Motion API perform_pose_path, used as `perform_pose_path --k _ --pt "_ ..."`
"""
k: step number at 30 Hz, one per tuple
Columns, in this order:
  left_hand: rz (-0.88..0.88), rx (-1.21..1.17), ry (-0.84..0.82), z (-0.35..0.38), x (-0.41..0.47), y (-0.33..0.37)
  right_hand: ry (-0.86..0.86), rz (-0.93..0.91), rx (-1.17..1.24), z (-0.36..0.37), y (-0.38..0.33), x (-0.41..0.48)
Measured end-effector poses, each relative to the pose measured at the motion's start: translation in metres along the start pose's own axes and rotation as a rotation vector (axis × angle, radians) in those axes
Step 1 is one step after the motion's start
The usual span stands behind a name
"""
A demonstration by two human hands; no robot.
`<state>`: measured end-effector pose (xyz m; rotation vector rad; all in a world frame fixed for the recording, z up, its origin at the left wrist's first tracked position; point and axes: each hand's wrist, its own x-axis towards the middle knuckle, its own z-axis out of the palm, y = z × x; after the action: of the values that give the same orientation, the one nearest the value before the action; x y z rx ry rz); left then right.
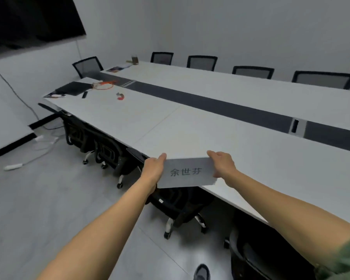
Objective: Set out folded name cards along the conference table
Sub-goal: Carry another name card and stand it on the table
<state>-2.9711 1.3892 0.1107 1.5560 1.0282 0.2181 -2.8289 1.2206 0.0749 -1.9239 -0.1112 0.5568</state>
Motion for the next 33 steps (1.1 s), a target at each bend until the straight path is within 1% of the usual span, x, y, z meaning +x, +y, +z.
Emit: perform_pose_path --k 4,7,13,17,19,21,27,33 --pt "-0.002 0.063 -0.103 0.045 0.075 0.027 0.072 0.082 0.038 -0.011 0.001 0.072" --pt "-0.014 0.107 -0.147 0.069 0.124 0.038 0.091 0.125 0.048 -0.016 0.002 0.112" --pt "-0.053 0.181 -0.235 0.103 0.206 0.049 0.043 0.214 0.074 -0.015 0.009 0.164" --pt "-0.095 0.256 -0.3 0.127 0.265 0.045 0.098 0.29 0.099 -0.001 0.019 0.195" --pt "-0.128 0.3 -0.338 0.139 0.285 0.045 0.15 0.338 0.118 0.005 0.026 0.209" --pt "-0.159 0.34 -0.409 0.15 0.306 0.046 0.189 0.385 0.142 0.009 0.03 0.222" --pt "-0.173 0.423 -0.534 0.177 0.353 0.043 0.22 0.489 0.185 0.016 0.035 0.255" --pt "-0.187 0.411 -0.566 0.176 0.376 0.036 0.223 0.51 0.177 0.022 0.036 0.267"
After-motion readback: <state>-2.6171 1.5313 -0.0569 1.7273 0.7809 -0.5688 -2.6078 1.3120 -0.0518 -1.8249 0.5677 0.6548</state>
